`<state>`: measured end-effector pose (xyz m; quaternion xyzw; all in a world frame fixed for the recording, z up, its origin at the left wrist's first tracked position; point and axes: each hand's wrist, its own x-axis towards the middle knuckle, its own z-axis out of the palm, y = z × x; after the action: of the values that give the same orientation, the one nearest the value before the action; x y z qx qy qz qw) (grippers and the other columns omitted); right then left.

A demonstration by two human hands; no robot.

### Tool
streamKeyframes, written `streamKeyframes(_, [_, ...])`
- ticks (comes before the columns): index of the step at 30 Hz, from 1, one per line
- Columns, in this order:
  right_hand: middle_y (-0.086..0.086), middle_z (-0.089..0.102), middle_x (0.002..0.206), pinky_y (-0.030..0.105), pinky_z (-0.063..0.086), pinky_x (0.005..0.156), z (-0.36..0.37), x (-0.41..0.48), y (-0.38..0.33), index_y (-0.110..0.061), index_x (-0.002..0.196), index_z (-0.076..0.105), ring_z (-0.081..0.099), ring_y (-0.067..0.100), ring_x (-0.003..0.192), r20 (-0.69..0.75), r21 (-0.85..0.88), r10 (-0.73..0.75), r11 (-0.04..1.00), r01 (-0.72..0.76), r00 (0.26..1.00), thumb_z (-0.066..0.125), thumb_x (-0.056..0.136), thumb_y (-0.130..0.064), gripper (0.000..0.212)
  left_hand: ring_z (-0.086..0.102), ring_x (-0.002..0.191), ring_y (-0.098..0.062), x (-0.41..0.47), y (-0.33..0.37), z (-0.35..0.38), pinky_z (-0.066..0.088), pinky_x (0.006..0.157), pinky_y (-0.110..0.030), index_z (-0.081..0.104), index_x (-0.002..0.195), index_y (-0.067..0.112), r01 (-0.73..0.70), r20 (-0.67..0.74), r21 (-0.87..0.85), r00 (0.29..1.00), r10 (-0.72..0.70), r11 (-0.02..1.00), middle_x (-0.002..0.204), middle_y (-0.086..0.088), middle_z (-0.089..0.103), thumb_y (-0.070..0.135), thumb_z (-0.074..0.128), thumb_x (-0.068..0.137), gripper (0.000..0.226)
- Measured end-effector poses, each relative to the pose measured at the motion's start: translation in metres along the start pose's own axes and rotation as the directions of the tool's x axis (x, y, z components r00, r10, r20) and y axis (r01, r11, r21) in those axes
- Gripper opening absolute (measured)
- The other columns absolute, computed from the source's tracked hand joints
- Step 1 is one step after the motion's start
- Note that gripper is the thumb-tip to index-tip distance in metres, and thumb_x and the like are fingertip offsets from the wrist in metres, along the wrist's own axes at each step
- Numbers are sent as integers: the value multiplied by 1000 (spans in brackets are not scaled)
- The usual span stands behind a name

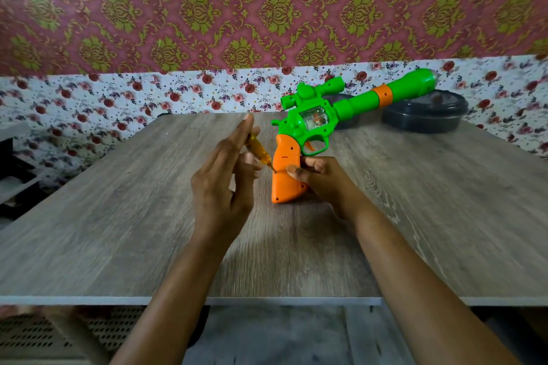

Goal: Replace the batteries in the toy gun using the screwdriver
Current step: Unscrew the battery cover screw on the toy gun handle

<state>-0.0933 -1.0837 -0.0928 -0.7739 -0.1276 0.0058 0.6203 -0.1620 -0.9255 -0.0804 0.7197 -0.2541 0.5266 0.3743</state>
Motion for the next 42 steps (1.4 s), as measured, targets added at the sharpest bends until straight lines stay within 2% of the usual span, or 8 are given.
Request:
streamKeyframes(8, [14,65,115,48,46,98,0,-1,-2,-10,117,61,61,23,104,19,0,-2,1000,2,1000,57,89,-15,29,56,70,2,-1,0,0,43,62,-8,48,94,16,96,-92,-39,991,-99,995,85,9,57,18,72,79,28])
streamKeyframes(14, [15,65,113,47,46,99,0,-1,-2,-9,115,62,60,20,101,14,1,-17,1000,17,1000,57,89,-14,27,69,76,-8,-1,1,-1,56,65,-23,49,119,22,81,-32,-15,996,-82,997,102,4,66,17,62,88,34])
streamKeyframes(18, [14,65,114,46,45,100,0,-2,-2,-9,115,62,61,24,107,6,1,-11,1000,11,1000,58,88,-15,28,65,82,-2,0,1,-1,52,73,-11,48,131,15,22,-5,19,1000,-22,1000,113,7,61,9,55,90,42])
streamKeyframes(21, [14,66,114,43,46,99,0,-1,-2,-9,115,62,61,22,106,7,11,-7,1000,7,1000,58,89,-13,27,66,81,-3,0,0,-1,54,73,-16,46,133,13,1,13,9,1000,-2,1000,116,1,62,8,49,91,43])
streamKeyframes(30, [6,67,104,48,46,99,0,1,1,-25,102,64,62,24,106,2,1,-20,1000,20,1000,60,87,-18,18,59,67,-4,-1,-2,0,47,61,-12,50,102,17,16,-55,6,998,-16,1000,89,11,59,10,69,80,30])
streamKeyframes(33, [9,66,107,48,45,99,0,0,1,-18,108,63,62,23,103,15,20,-28,999,28,999,59,88,-15,21,57,72,5,-1,-2,0,46,65,-9,50,99,15,33,-126,-17,991,-34,999,86,12,57,16,67,81,24])
streamKeyframes(38, [12,67,111,50,48,96,1,-4,-1,-17,107,65,63,26,106,6,56,7,998,-7,1000,60,87,-17,21,59,77,-2,5,-7,-3,52,70,-24,44,95,20,269,-271,-227,905,-326,936,84,12,55,26,52,91,10])
streamKeyframes(42, [15,66,113,40,51,92,2,-4,-3,-9,112,64,63,21,99,-6,103,9,995,-9,1000,60,86,-13,26,50,53,-15,10,-12,0,43,46,-22,42,90,22,457,-196,-583,723,-662,671,72,-2,54,18,35,101,14])
